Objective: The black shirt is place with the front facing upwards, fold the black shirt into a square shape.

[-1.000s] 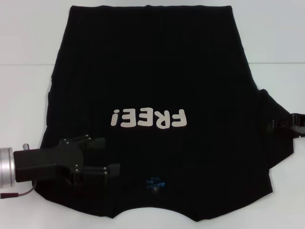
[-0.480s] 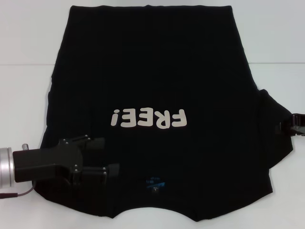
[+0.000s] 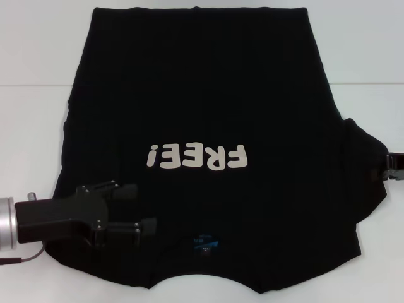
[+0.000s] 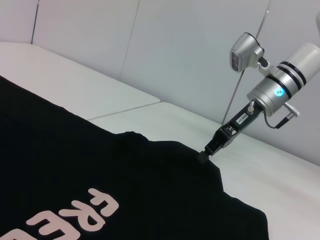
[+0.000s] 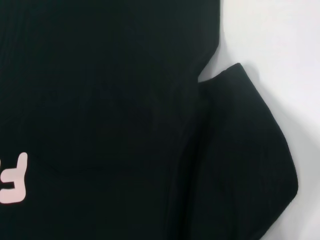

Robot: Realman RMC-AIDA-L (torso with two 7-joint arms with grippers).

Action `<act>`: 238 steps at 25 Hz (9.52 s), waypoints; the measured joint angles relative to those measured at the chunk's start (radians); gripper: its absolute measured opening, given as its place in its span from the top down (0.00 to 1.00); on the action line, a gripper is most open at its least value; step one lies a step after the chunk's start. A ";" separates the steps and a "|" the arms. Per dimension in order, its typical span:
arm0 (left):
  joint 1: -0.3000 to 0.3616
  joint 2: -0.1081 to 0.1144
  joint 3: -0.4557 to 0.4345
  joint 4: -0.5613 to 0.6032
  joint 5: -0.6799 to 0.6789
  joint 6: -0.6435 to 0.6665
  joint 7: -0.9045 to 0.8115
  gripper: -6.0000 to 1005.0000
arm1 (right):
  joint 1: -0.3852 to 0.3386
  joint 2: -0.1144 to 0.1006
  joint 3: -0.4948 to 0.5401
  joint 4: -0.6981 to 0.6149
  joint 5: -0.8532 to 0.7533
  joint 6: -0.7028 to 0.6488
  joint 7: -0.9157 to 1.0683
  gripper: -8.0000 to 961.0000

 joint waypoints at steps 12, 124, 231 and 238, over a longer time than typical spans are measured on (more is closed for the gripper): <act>0.004 0.002 0.000 -0.005 0.000 0.003 -0.001 0.04 | -0.046 -0.021 0.047 -0.063 0.008 -0.017 -0.008 0.97; -0.055 0.026 -0.063 0.233 0.537 -0.136 -0.704 0.77 | -0.292 0.119 -0.047 0.016 0.729 -0.297 -1.192 0.10; -0.238 0.109 -0.366 -0.175 0.122 -0.541 -0.809 0.94 | -0.003 0.108 0.306 0.059 0.493 0.259 -0.600 0.96; -0.272 0.050 -0.354 -0.182 0.109 -0.694 -0.704 0.94 | 0.032 0.129 0.298 0.128 0.495 0.395 -0.709 0.96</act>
